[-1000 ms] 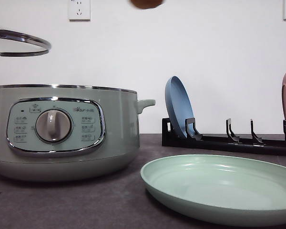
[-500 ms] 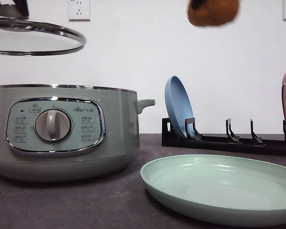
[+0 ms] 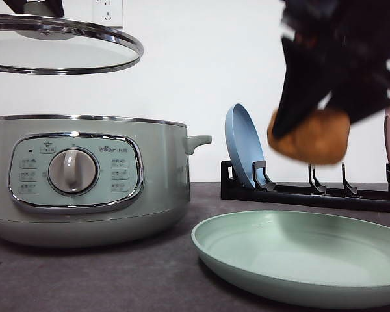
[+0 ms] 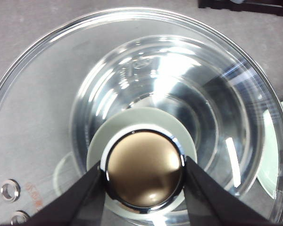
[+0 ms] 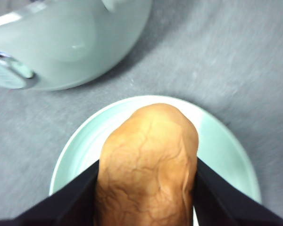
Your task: Transfer potato from steamer to green plate
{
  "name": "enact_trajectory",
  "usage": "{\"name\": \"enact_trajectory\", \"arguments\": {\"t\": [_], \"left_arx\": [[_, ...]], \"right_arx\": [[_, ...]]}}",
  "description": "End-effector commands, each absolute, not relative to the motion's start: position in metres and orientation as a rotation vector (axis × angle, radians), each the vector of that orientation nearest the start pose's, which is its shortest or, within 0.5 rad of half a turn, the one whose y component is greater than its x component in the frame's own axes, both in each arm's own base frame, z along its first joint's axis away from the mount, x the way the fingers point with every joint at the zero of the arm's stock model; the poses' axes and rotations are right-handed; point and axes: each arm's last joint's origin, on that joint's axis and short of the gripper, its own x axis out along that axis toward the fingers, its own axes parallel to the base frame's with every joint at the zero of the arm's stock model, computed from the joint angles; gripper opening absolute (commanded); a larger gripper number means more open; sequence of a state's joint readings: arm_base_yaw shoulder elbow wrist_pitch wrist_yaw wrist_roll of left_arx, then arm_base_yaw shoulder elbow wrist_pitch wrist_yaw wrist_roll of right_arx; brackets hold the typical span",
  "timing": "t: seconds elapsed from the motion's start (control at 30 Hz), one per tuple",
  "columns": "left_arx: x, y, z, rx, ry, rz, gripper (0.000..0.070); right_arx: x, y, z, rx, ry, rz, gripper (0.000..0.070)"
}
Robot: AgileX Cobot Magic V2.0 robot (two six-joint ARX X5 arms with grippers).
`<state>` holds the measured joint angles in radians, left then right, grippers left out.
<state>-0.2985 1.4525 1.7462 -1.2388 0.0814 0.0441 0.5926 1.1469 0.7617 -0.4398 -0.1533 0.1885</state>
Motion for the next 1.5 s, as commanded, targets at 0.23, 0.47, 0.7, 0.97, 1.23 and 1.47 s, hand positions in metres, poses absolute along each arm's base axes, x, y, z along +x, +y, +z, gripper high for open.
{"name": "enact_trajectory", "arguments": {"t": [0.23,0.47,0.7,0.97,1.23,1.47], "left_arx": [[0.247,-0.085,0.427,0.157,0.868,-0.408,0.0],[0.247,-0.087,0.427,0.159,0.867,-0.413,0.0],[0.246,-0.088,0.427,0.162,0.869,-0.419,0.0],[0.243,-0.096,0.427,0.175,0.867,-0.447,0.0],[0.244,-0.107,0.424,0.193,0.874,-0.482,0.0],[0.262,-0.118,0.41,0.204,0.91,-0.491,0.0]], "right_arx": [[0.18,0.128,0.185,0.197,0.924,0.511,0.0135],[0.181,0.129,0.168,0.193,0.963,0.49,0.0229],[0.181,0.132,0.162,0.179,0.994,0.491,0.0419],[0.183,0.134,0.165,0.188,0.963,0.504,0.0623],[0.184,0.134,0.208,0.209,0.823,0.531,0.0625],[0.175,0.126,0.266,0.161,0.695,0.558,0.0625]]}}
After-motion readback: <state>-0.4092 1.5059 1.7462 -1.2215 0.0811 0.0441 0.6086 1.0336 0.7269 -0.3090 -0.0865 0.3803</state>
